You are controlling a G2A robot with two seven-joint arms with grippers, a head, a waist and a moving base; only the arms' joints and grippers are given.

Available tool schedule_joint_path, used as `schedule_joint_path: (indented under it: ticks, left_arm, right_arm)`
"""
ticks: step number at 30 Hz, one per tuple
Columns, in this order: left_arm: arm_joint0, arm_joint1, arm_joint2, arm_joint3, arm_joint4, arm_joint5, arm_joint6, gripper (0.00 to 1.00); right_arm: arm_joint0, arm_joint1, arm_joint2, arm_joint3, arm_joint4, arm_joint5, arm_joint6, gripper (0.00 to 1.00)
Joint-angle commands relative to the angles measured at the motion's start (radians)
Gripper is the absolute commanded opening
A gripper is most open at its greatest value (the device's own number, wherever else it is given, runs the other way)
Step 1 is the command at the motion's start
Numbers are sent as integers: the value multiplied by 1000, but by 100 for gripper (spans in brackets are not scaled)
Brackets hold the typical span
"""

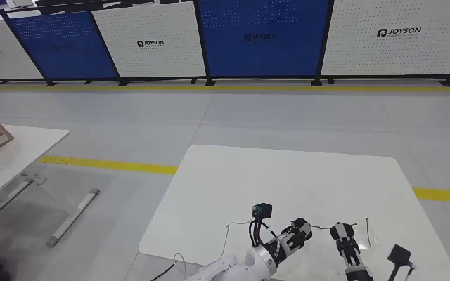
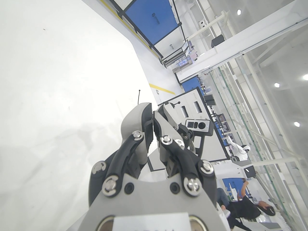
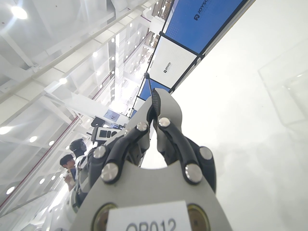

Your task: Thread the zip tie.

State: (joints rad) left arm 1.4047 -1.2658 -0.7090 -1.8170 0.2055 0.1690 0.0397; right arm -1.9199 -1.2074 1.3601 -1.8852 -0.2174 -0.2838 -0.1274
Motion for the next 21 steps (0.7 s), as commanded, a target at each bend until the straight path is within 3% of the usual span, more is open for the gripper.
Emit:
schedule_joint_path:
  ticks: [1,9,21]
  left_arm:
    - [0,0,0,0,0,0,0,0]
    - [0,0,0,0,0,0,0,0]
    - [0,0,0,0,0,0,0,0]
  right_arm:
    - [0,-1,2,3,5,-4,-3,0]
    - [-2,-2,6,3,16,-12,-10,0]
    - [33,-9,-4,14,12,28,22,0]
